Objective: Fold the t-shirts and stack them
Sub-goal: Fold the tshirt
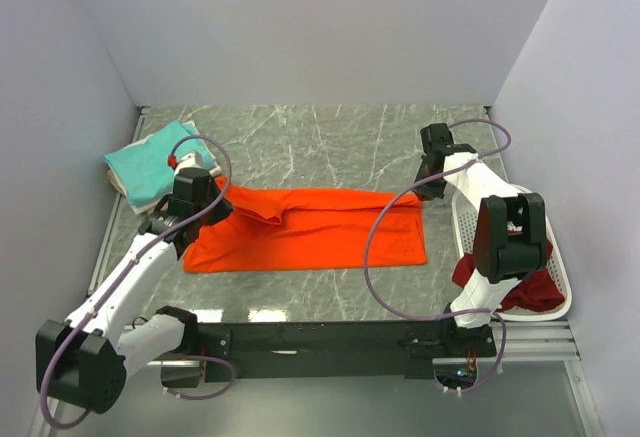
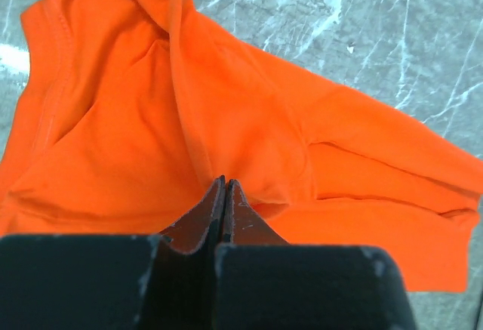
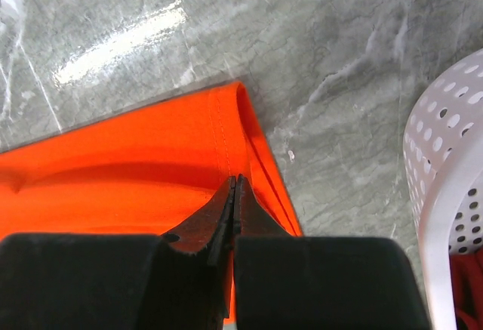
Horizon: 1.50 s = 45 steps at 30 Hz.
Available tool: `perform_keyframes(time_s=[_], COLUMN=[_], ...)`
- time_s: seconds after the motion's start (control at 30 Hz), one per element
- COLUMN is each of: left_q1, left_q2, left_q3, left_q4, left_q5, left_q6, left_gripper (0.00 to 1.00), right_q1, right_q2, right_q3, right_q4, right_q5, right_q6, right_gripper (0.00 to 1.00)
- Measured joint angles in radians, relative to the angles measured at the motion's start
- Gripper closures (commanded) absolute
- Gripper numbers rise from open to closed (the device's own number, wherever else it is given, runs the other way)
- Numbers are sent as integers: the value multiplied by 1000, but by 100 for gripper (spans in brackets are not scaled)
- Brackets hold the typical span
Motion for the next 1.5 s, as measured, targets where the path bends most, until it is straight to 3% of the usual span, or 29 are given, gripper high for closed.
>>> perform_keyframes(time_s=[0.53, 0.9, 0.93, 0.97, 1.07, 1.1, 1.17, 1.3, 1.5], left_q1=[0, 0, 0, 0, 0, 0, 0, 0, 0], left_q2=[-175, -187, -187, -187, -188, -190, -200, -233, -340], left_q3=[-50, -74, -74, -75, -80, -82, -94, -120, -157], left_q4=[-120, -162, -165, -166, -171, -172, -177, -215, -267], left_q5=[-59, -69, -71, -72, -74, -72, -63, -37, 7], left_q6=[-128, -171, -174, -177, -188, -192, -201, -226, -273], left_gripper=[100, 100, 100, 100, 91, 80, 75, 55, 38], right_q1=[9, 11, 12, 13, 17, 21, 32, 63, 149], right_q2=[-19, -20, -22, -24, -38, -48, -81, -198, -262], right_q3=[-85, -105, -111, -119, -145, -151, -164, -166, -126], right_q4=[29, 42, 46, 46, 37, 30, 20, 0, -2], right_q5=[1, 8, 9, 10, 17, 23, 37, 55, 55], right_q6=[2, 8, 8, 9, 20, 22, 23, 26, 34], right_gripper=[100, 100, 99, 84, 62, 60, 58, 58, 58])
